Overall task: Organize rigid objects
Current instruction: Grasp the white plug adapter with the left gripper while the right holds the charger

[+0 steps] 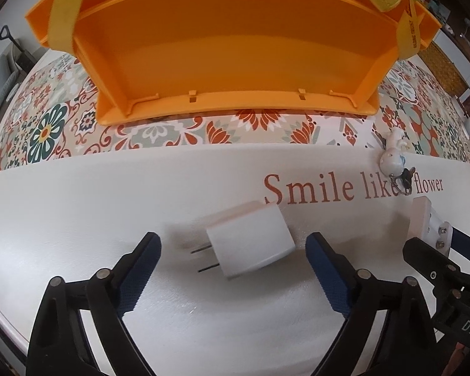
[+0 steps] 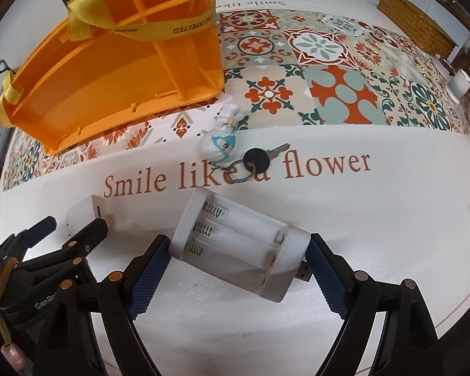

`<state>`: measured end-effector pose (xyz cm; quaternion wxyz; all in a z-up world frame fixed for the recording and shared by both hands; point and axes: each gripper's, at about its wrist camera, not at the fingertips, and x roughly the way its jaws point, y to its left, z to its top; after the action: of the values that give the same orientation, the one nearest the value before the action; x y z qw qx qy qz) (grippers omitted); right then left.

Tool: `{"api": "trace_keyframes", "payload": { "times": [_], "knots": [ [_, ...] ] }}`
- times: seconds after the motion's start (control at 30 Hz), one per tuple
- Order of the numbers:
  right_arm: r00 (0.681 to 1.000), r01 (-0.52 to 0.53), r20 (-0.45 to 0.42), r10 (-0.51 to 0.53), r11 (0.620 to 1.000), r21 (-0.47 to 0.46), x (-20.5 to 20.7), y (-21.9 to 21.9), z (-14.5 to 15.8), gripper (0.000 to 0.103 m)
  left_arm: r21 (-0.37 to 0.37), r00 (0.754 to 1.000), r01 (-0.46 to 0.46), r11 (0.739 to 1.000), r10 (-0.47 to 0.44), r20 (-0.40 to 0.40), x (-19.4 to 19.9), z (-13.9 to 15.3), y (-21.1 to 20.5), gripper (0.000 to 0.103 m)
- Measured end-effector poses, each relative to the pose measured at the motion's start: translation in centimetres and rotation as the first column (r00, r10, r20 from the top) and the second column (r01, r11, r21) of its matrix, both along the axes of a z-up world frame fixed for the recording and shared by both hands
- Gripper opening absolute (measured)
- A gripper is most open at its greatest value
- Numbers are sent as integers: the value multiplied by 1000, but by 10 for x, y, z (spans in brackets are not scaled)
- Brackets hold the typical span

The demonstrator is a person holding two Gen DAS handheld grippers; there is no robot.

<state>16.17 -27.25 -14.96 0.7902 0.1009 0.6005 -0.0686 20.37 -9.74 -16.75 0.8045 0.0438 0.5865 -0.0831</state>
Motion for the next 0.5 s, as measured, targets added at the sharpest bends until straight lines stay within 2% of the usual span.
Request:
{"api": "trace_keyframes", "payload": {
  "times": [0.27, 0.5],
  "knots": [
    [1000, -14, -14, 14, 1000, -1, 3, 0, -3, 87, -3, 1000, 6, 1000, -6, 1, -1, -4, -4, 66],
    [999, -35, -10, 35, 999, 6, 5, 6, -1, 87, -23, 1000, 9, 1000, -9, 3, -3, -2, 0, 66]
  ]
}}
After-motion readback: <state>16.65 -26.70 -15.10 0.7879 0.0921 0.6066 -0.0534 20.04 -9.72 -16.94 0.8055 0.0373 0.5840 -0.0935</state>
